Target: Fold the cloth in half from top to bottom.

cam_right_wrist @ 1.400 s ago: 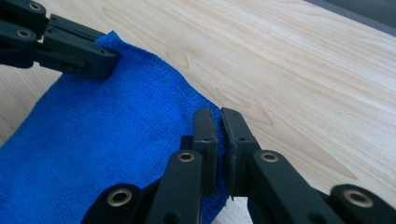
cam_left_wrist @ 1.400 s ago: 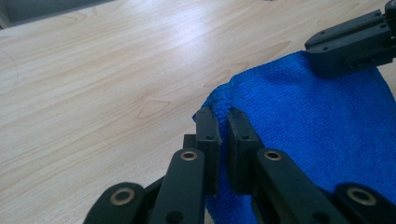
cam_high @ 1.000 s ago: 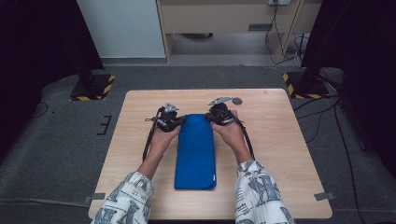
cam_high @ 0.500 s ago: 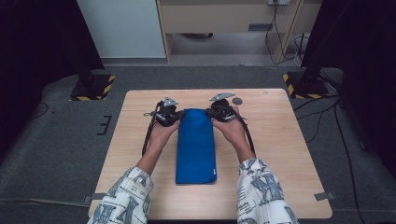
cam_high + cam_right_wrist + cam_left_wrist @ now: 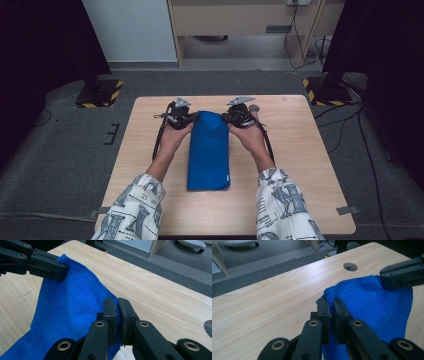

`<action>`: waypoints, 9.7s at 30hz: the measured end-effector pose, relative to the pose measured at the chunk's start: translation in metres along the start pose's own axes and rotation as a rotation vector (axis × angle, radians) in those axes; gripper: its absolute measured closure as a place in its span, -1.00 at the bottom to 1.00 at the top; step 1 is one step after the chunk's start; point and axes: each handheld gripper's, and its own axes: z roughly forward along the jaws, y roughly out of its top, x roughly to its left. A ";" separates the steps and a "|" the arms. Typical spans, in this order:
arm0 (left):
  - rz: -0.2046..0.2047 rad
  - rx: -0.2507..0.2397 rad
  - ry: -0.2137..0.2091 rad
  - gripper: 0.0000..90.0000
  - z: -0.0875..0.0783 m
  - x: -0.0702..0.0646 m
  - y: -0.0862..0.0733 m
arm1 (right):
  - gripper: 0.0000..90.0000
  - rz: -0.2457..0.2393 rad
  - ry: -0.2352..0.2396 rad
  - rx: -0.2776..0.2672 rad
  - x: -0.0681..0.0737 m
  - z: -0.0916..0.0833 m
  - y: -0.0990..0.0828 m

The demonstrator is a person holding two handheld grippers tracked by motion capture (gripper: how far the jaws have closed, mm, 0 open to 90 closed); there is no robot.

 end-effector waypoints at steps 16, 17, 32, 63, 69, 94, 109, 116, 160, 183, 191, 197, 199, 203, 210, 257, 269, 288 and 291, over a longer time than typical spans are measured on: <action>0.029 0.016 0.007 0.89 -0.009 -0.008 -0.009 | 0.90 -0.031 0.006 -0.026 0.017 -0.015 -0.005; 0.028 0.017 0.005 0.89 -0.009 -0.008 -0.009 | 0.90 -0.030 0.007 -0.029 0.017 -0.016 -0.005; 0.060 0.002 -0.004 0.89 -0.027 -0.007 -0.015 | 0.90 -0.038 0.028 -0.041 0.026 -0.018 -0.010; -0.004 -0.027 -0.084 0.88 -0.054 -0.034 -0.064 | 0.90 -0.034 0.103 -0.048 0.044 -0.039 -0.054; -0.022 -0.033 -0.098 0.88 -0.060 -0.034 -0.074 | 0.90 -0.045 0.116 -0.034 0.049 -0.039 -0.057; -0.091 -0.086 -0.084 -0.10 -0.076 -0.037 -0.084 | 0.90 -0.068 0.171 -0.002 0.068 -0.035 -0.077; -0.139 -0.058 -0.028 -0.09 -0.072 -0.017 -0.095 | 0.90 -0.071 0.198 -0.027 0.079 -0.044 -0.081; -0.134 -0.033 -0.016 -0.08 -0.067 -0.014 -0.100 | 0.90 -0.076 0.213 -0.042 0.082 -0.054 -0.081; -0.017 0.059 0.010 -0.28 -0.065 -0.047 -0.135 | 0.27 -0.086 0.237 0.048 0.082 -0.063 -0.132; -0.060 0.026 0.025 -0.86 -0.067 -0.041 -0.134 | -0.76 -0.067 0.142 0.056 0.080 -0.046 -0.118; -0.060 0.024 0.034 -0.87 -0.069 -0.037 -0.133 | -0.79 -0.062 0.143 0.038 0.078 -0.049 -0.112; -0.049 0.023 0.037 -0.87 -0.070 -0.034 -0.131 | -0.80 -0.058 0.138 0.018 0.075 -0.053 -0.107; -0.048 0.022 0.038 -0.87 -0.071 -0.033 -0.131 | -0.81 -0.054 0.139 0.015 0.074 -0.054 -0.106; -0.051 0.011 0.040 -0.87 -0.072 -0.032 -0.130 | -0.81 -0.051 0.132 0.013 0.070 -0.055 -0.104; -0.052 -0.001 0.041 -0.87 -0.076 -0.027 -0.128 | -0.80 -0.052 0.118 0.005 0.067 -0.057 -0.102; -0.088 0.033 0.101 -0.83 -0.091 0.014 -0.144 | -0.81 0.066 0.005 -0.015 0.002 -0.102 -0.146; -0.087 0.092 0.102 -0.82 -0.087 0.023 -0.152 | -0.82 0.123 -0.076 -0.001 -0.035 -0.126 -0.170; -0.105 0.165 0.154 -0.82 -0.069 0.040 -0.159 | -0.80 0.233 -0.217 0.086 -0.090 -0.111 -0.186; -0.097 0.186 0.172 -0.82 -0.064 0.043 -0.160 | -0.79 0.255 -0.240 0.098 -0.098 -0.103 -0.185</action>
